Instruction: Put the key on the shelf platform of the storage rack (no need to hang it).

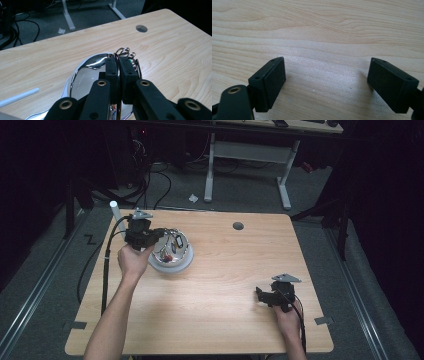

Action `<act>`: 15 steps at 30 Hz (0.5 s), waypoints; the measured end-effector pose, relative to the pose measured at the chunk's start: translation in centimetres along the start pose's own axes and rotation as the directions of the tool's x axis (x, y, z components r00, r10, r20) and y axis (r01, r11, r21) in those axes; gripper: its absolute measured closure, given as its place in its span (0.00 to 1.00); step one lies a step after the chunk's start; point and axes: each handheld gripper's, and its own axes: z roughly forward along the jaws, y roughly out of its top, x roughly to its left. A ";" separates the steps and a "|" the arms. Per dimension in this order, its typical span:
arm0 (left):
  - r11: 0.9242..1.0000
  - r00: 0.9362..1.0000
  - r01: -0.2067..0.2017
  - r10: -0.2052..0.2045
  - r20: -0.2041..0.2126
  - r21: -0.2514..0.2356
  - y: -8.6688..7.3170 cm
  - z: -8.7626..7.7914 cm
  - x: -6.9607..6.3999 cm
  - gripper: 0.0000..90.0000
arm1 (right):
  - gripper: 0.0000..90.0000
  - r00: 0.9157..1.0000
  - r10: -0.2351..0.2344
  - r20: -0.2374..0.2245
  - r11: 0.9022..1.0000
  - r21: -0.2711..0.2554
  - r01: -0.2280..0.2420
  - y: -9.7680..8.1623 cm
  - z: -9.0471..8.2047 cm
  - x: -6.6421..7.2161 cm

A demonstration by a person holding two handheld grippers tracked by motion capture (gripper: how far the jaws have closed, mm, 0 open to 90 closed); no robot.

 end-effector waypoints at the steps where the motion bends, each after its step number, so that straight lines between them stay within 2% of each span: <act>1: 1.000 1.000 -0.003 0.003 -0.004 0.006 -0.1 0.2 0.0 0.96 | 0.17 1.000 0.000 0.000 1.000 0.000 0.000 0.0 0.0 0.0; 4: 1.000 1.000 -0.011 0.011 -0.006 0.019 -0.3 0.6 0.0 0.96 | 0.17 1.000 0.000 0.000 1.000 0.000 0.000 0.0 0.0 0.0; 15: 0.999 1.000 0.007 -0.007 -0.006 0.046 -1.4 2.1 0.3 0.96 | 0.17 1.000 0.000 0.000 1.000 0.002 0.000 0.0 0.0 0.0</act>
